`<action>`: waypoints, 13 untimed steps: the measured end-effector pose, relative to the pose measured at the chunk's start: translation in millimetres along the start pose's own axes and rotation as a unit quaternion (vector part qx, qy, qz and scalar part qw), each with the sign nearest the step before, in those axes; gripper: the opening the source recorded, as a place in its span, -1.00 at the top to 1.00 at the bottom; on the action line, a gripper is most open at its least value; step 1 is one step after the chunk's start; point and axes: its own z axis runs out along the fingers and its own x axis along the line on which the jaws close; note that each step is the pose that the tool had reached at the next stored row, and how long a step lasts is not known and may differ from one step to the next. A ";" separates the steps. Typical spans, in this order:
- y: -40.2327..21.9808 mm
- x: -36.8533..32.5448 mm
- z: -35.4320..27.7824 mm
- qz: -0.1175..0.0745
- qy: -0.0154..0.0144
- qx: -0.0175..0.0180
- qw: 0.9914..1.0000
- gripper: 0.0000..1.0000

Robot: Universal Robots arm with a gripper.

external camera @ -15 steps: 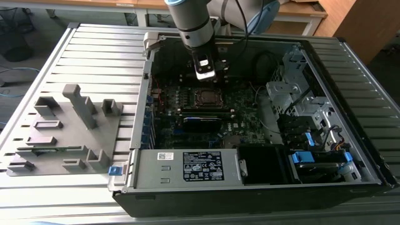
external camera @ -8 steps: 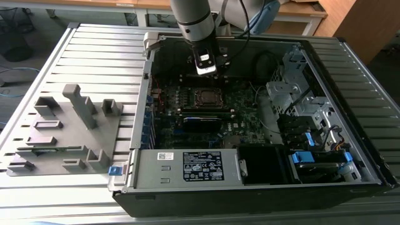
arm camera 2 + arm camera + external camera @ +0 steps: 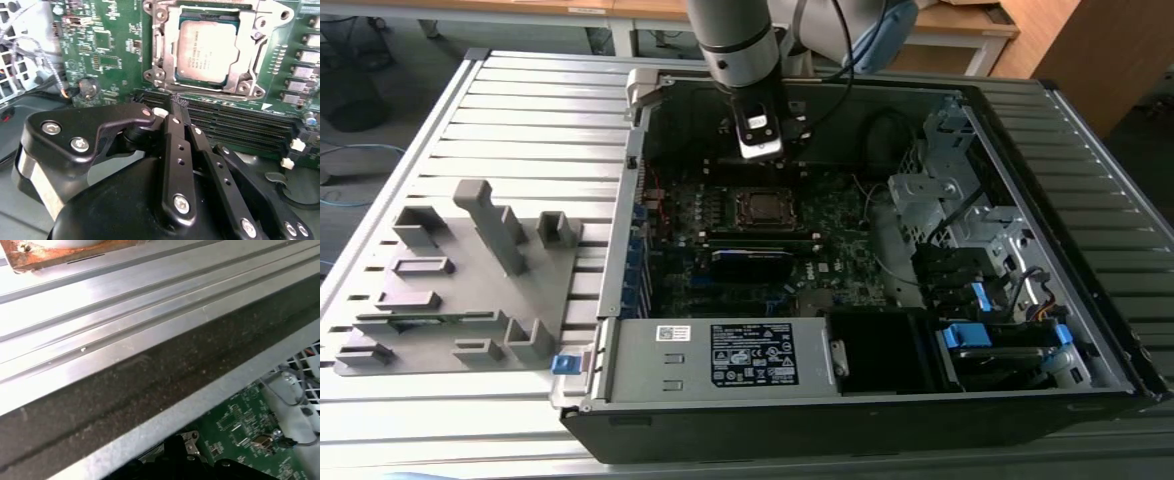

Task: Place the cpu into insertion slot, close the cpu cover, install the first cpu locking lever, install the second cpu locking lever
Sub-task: 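Install the first cpu locking lever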

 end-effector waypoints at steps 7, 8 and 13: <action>1.1 -2.4 2.0 0.001 0.050 0.029 0.998 0.79; 1.2 -2.5 2.3 0.001 0.056 0.033 0.998 0.79; 1.2 -2.5 2.2 0.001 0.059 0.035 0.998 0.79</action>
